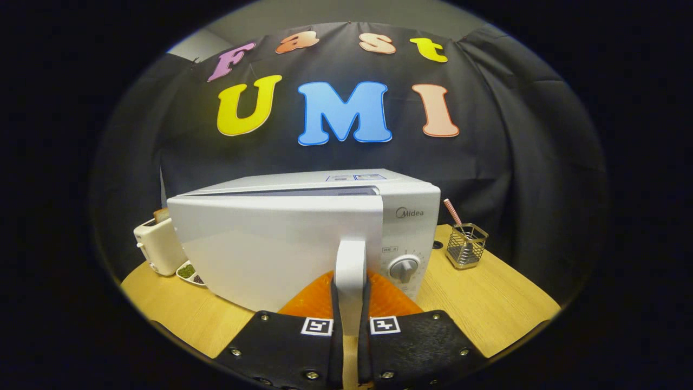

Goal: Open the microwave, put the food inside, and close the microwave door.

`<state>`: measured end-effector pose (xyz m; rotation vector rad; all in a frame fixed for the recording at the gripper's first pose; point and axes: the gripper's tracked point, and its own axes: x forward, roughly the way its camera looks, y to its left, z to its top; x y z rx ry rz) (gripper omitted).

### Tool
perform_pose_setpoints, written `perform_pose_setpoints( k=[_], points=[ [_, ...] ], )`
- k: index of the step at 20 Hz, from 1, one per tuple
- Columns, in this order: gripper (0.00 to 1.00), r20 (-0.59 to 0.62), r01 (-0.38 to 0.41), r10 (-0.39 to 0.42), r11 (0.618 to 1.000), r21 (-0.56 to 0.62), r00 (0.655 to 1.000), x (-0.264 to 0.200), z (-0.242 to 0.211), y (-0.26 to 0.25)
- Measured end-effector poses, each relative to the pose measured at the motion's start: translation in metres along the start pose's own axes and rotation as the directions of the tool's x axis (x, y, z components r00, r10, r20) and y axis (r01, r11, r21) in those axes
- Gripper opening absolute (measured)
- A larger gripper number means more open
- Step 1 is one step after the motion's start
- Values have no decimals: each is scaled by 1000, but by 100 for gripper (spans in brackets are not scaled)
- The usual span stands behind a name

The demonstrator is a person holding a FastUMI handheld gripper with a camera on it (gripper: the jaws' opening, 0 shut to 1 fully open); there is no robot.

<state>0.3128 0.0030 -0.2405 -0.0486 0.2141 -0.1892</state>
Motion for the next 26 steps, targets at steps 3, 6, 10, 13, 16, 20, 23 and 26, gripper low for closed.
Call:
perform_pose_setpoints(
  k=[3,6,10,13,16,20,23,26],
  points=[
    [11,22,-15,15,1000,9,1000,-36,-9,16],
    [11,42,-23,22,999,23,999,-63,-17,32],
    [16,67,-46,43,998,45,997,-89,-24,50],
    [20,77,-75,70,995,61,995,-104,-29,64],
    [20,88,-116,111,992,50,990,-117,-33,78],
    [19,93,-174,169,984,42,981,-137,-39,101],
    [20,94,-208,204,977,42,975,-152,-43,122],
    [21,104,-243,239,970,26,965,-168,-49,149]
  ],
)
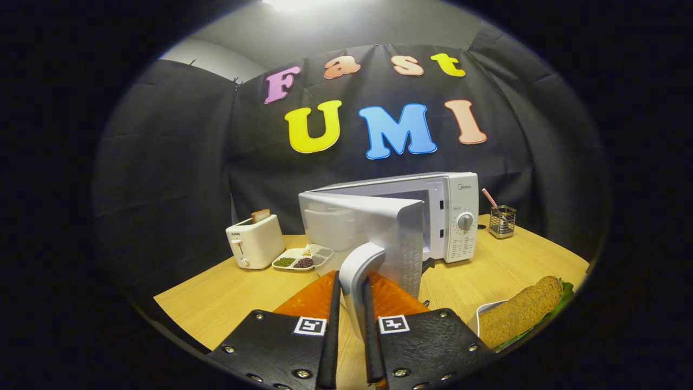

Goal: Open the microwave, put the food inside, and close the microwave door.

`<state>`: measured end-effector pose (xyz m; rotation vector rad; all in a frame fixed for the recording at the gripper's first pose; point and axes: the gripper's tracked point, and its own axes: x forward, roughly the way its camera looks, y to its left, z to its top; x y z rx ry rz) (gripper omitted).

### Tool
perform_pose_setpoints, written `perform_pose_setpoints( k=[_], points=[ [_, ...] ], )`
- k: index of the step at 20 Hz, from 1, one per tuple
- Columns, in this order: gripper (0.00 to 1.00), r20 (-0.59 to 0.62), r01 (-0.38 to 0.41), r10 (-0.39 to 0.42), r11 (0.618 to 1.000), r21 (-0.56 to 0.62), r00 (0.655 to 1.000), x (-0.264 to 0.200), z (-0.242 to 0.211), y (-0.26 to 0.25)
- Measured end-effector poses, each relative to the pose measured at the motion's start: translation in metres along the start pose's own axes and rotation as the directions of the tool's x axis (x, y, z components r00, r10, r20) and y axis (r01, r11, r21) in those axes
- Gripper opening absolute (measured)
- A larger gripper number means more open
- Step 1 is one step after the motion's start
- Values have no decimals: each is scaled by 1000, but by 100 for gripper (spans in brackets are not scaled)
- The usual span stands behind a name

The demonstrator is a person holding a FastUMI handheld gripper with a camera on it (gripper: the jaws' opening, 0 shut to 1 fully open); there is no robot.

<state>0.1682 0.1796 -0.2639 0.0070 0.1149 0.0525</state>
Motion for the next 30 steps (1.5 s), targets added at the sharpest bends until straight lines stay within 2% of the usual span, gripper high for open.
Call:
perform_pose_setpoints(
  k=[3,8,13,14,15,19,24,30],
  points=[
    [23,-16,-48,48,999,-5,999,-6,-9,30],
    [27,7,-38,39,998,-48,999,-12,-14,62],
    [41,20,-18,20,998,-53,1000,-16,-19,87],
    [49,22,-9,10,999,-52,1000,-18,-20,93],
    [52,24,-10,11,999,-44,1000,-20,-21,99],
    [57,17,-51,52,997,-54,998,-28,-26,135],
    [58,11,-97,98,991,-87,995,-30,-32,164],
    [65,-16,-228,228,970,-83,974,-45,-38,212]
  ],
)
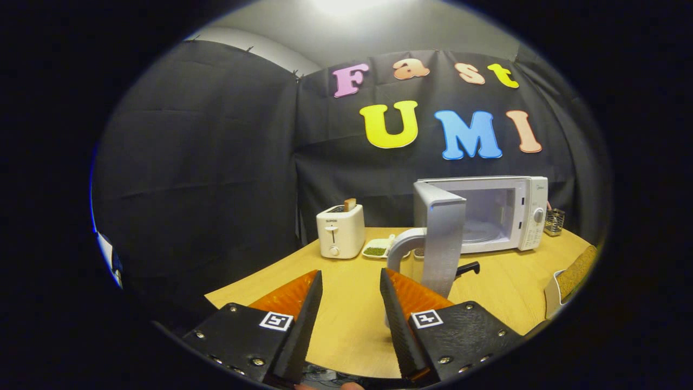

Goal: Open the microwave, put the food inside, and close the microwave door.

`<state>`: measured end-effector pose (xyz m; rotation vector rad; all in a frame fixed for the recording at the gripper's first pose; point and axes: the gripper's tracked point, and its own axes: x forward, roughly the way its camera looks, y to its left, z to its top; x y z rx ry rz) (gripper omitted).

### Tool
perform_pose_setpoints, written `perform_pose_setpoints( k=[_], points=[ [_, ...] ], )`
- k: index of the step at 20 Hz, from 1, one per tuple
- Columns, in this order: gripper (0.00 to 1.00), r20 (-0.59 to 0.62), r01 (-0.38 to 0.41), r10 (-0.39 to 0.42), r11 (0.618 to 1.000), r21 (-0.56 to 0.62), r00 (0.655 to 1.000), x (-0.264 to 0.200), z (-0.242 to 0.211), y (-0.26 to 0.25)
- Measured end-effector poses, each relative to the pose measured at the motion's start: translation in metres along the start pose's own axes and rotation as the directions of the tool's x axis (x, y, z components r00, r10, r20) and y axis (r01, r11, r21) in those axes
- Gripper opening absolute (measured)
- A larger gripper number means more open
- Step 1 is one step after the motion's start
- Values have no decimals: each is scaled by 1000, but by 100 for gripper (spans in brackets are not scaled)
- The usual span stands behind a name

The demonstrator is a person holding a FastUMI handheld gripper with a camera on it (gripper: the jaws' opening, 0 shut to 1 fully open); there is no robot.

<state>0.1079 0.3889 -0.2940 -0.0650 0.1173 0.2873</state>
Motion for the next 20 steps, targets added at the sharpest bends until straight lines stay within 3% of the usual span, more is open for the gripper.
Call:
perform_pose_setpoints(
  k=[4,7,12,20],
  points=[
    [67,34,-111,111,994,-7,993,-22,11,9],
    [74,47,-139,142,989,-52,989,-47,28,-21],
    [74,9,-97,97,995,-24,995,-93,62,-131],
    [74,-133,137,-122,985,104,984,-159,71,-331]
  ],
)
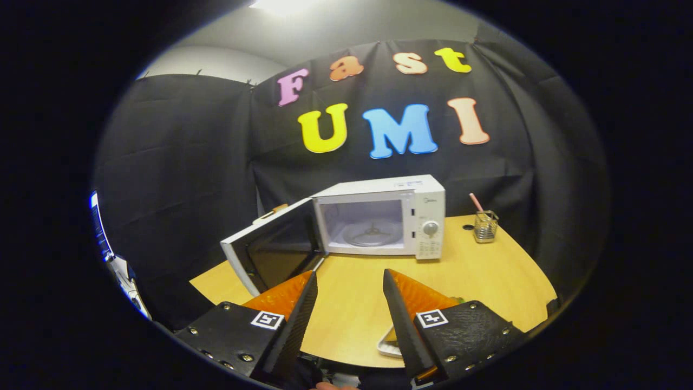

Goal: Open the microwave, put the food inside, and close the microwave door.

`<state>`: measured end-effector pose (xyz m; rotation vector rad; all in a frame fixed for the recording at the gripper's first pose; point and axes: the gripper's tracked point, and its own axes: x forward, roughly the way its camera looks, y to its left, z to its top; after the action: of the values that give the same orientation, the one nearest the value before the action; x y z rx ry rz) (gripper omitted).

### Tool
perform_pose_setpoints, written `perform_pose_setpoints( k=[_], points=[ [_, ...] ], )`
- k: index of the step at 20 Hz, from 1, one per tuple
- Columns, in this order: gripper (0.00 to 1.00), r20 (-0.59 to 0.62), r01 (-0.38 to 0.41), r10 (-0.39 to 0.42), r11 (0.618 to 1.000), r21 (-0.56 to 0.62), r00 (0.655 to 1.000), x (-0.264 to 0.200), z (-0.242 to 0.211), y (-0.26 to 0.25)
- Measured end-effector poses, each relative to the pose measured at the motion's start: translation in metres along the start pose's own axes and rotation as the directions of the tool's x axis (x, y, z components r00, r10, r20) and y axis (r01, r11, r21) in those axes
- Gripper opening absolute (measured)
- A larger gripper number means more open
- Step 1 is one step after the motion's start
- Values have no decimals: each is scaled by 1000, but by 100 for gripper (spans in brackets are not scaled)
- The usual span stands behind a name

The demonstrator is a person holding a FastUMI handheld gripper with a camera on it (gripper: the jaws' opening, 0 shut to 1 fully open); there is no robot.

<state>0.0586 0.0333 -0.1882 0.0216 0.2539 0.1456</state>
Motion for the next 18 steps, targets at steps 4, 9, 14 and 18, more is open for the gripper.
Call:
perform_pose_setpoints(
  k=[4,9,14,18],
  points=[
    [74,-97,106,-100,992,68,990,-2,-26,-73],
    [74,-275,141,-85,971,193,958,14,-81,-114],
    [74,-352,130,-43,965,229,935,32,-106,-121],
    [74,-405,105,26,949,298,914,45,-117,-118]
  ],
)
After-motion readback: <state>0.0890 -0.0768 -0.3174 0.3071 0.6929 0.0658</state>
